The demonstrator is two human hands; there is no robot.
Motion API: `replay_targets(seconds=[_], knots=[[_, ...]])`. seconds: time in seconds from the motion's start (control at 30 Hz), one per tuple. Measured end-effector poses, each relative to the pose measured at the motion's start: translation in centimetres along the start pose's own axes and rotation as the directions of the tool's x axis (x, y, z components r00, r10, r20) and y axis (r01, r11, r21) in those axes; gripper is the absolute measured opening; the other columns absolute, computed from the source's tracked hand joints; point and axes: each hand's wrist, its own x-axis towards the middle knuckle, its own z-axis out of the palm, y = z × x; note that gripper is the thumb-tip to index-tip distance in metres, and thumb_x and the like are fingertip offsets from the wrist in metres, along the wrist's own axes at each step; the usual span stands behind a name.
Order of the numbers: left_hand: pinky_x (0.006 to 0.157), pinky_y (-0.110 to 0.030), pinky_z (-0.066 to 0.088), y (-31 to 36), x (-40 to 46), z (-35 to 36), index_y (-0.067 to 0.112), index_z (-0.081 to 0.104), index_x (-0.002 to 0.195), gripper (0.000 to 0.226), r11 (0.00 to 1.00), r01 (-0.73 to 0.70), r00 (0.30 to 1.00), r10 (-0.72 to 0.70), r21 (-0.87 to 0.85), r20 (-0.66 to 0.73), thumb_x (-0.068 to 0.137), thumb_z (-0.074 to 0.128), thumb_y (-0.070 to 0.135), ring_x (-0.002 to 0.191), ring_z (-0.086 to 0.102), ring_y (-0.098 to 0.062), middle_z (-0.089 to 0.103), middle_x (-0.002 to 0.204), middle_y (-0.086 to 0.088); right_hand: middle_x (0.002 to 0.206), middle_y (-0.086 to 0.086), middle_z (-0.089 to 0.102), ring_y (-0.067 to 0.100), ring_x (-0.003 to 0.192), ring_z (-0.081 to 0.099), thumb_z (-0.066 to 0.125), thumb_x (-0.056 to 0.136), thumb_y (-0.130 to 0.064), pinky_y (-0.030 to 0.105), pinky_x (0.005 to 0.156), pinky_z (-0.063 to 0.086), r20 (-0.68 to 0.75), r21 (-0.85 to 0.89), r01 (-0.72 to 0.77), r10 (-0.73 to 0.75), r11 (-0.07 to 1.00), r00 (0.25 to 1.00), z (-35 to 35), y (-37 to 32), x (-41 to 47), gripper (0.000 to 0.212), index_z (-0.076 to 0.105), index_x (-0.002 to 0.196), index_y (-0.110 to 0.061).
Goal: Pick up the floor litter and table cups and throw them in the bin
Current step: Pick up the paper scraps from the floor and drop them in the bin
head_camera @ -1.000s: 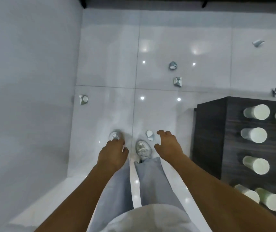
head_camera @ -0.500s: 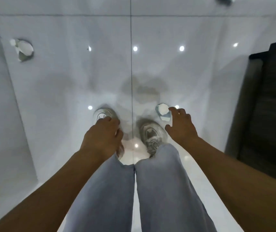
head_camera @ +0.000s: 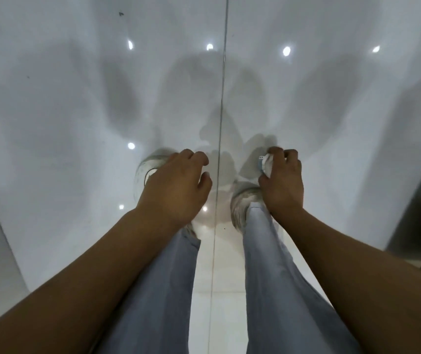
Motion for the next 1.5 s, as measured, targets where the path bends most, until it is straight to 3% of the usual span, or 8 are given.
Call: replay_targets(seconds=[0.2, 0.37, 0.6, 0.73, 0.97, 1.13, 1.27, 1.5], knots=[[0.084, -0.023, 0.04, 2.3, -3.3, -5.2, 0.018, 0.053, 0.126, 0.031, 0.997, 0.041, 0.999, -0.04, -0.071, 0.019, 0.097, 0.046, 0.029, 0.107, 0.055, -0.016, 0.057, 0.122, 0.001, 0.134, 0.005, 0.047, 0.022, 0.119, 0.049, 0.07, 0.085, -0.016, 0.031, 0.095, 0.047, 0.077, 0.082, 0.24, -0.246, 0.967, 0.966, -6.2, -7.9, -5.4, 0.057, 0.045, 0.136, -0.019], [0.092, -0.037, 0.048, 5.2, -7.8, -11.9, 0.016, 0.049, 0.129, 0.033, 0.986, 0.079, 0.996, -0.073, -0.145, 0.043, 0.098, 0.044, 0.028, 0.107, 0.057, -0.019, 0.059, 0.121, -0.003, 0.132, 0.003, 0.047, 0.02, 0.118, 0.048, 0.065, 0.084, -0.007, 0.034, 0.086, 0.052, 0.167, 0.134, 0.448, -0.466, 0.884, 0.869, -13.9, -15.2, -11.6, 0.07, 0.035, 0.145, -0.019], [0.075, -0.021, 0.044, 6.4, -14.1, -21.3, 0.014, 0.057, 0.117, 0.023, 0.927, 0.126, 0.992, -0.127, -0.352, 0.022, 0.096, 0.048, 0.018, 0.09, 0.061, -0.016, 0.065, 0.103, -0.002, 0.131, 0.002, 0.049, 0.019, 0.113, 0.052, 0.064, 0.083, -0.008, 0.029, 0.082, 0.053, 0.222, 0.019, 0.608, -0.597, 0.793, 0.771, -22.1, -23.3, -17.5, 0.073, 0.031, 0.148, -0.017], [0.068, -0.016, 0.04, 4.9, -16.5, -26.2, 0.011, 0.06, 0.109, 0.018, 0.905, 0.115, 0.989, -0.143, -0.411, -0.04, 0.094, 0.051, 0.015, 0.083, 0.06, -0.016, 0.067, 0.101, -0.005, 0.141, -0.005, 0.04, 0.014, 0.122, 0.047, 0.063, 0.089, -0.022, 0.024, 0.093, 0.049, 0.284, -0.062, 0.631, -0.593, 0.773, 0.754, -24.5, -28.2, -18.9, 0.077, 0.017, 0.151, -0.026], [0.082, -0.028, 0.046, -1.0, -17.2, -32.7, 0.011, 0.056, 0.113, 0.022, 0.909, 0.247, 0.909, -0.337, -0.336, -0.244, 0.095, 0.053, 0.023, 0.097, 0.06, -0.022, 0.063, 0.109, -0.007, 0.149, 0.0, 0.031, 0.02, 0.129, 0.042, 0.067, 0.088, -0.025, 0.029, 0.098, 0.045, 0.288, -0.165, 0.608, -0.552, 0.777, 0.783, -25.5, -36.5, -17.1, 0.083, 0.013, 0.15, -0.027], [0.075, -0.025, 0.039, -4.8, -17.0, -34.7, 0.01, 0.057, 0.112, 0.022, 0.905, 0.314, 0.89, -0.386, -0.287, -0.243, 0.094, 0.055, 0.022, 0.087, 0.055, -0.018, 0.063, 0.105, -0.009, 0.143, 0.005, 0.034, 0.024, 0.12, 0.046, 0.064, 0.085, -0.016, 0.035, 0.092, 0.05, 0.333, -0.198, 0.659, -0.582, 0.726, 0.742, -24.5, -41.1, -13.6, 0.077, 0.019, 0.147, -0.023], [0.081, -0.036, 0.048, -7.4, -16.5, -35.4, 0.016, 0.056, 0.113, 0.02, 0.894, 0.388, 0.865, -0.437, -0.223, -0.247, 0.095, 0.051, 0.024, 0.091, 0.058, -0.023, 0.062, 0.105, -0.005, 0.142, 0.008, 0.032, 0.025, 0.119, 0.043, 0.06, 0.087, -0.014, 0.037, 0.09, 0.051, 0.407, -0.225, 0.69, -0.577, 0.688, 0.708, -22.7, -43.8, -10.9, 0.074, 0.018, 0.147, -0.02], [0.077, -0.037, 0.049, -13.4, -11.1, -32.4, 0.021, 0.054, 0.112, 0.019, 0.871, 0.456, 0.827, -0.49, -0.183, -0.274, 0.095, 0.048, 0.027, 0.09, 0.06, -0.025, 0.062, 0.103, -0.001, 0.143, 0.013, 0.028, 0.031, 0.121, 0.037, 0.059, 0.086, -0.014, 0.039, 0.089, 0.047, 0.476, -0.259, 0.764, -0.61, 0.591, 0.633, -15.3, -47.3, -4.5, 0.071, 0.021, 0.147, -0.016]])
